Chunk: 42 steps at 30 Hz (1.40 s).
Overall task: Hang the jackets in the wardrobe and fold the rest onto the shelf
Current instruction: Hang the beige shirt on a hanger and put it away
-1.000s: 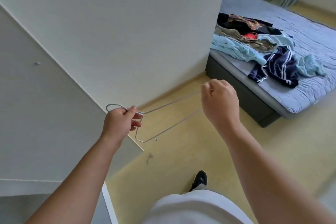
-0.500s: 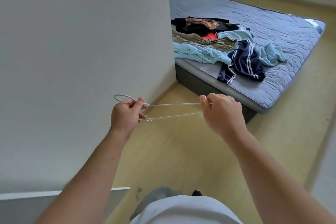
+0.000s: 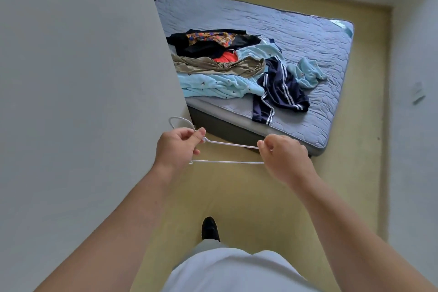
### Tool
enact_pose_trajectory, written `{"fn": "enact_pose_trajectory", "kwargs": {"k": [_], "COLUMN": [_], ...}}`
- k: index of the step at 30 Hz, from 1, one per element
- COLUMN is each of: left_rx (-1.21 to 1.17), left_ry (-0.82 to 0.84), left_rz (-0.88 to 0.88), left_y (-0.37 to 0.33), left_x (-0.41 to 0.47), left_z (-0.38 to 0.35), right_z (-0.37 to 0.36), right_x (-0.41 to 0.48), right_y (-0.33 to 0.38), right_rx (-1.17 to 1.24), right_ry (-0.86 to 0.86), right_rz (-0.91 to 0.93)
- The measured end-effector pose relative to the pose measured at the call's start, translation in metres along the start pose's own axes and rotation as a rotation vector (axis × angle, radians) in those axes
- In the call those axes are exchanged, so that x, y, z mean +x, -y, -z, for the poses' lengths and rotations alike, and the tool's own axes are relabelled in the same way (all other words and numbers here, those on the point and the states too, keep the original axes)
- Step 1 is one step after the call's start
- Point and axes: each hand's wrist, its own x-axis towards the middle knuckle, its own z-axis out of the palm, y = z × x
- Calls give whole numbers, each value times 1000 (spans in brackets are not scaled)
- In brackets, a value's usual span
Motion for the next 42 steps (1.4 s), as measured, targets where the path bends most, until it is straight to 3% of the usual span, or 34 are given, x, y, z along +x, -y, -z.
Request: {"fn": "enact_pose_trajectory", "kwargs": {"k": [12,22,32,39,42], "left_rx": [98,258,299,310,393], "left_ry": [283,446,468,761,776], "left_rz": [-80,-134,-154,-120,-58], "left_y": [-63,-132,-169,-150,-129], "left_x": [197,353,476,569,621], "left_z": [-65,-156,-205,-223,-228], "right_z": [-2,-5,5,-18,-34], "right_x": [137,329,483,557,584], "right_y": [13,-9,-9,-3,2], "right_rx": [192,351,429,432,410], "right_ry": [39,71,86,133,170], "right_rz": [-180,-176,-201,-519,-649]}}
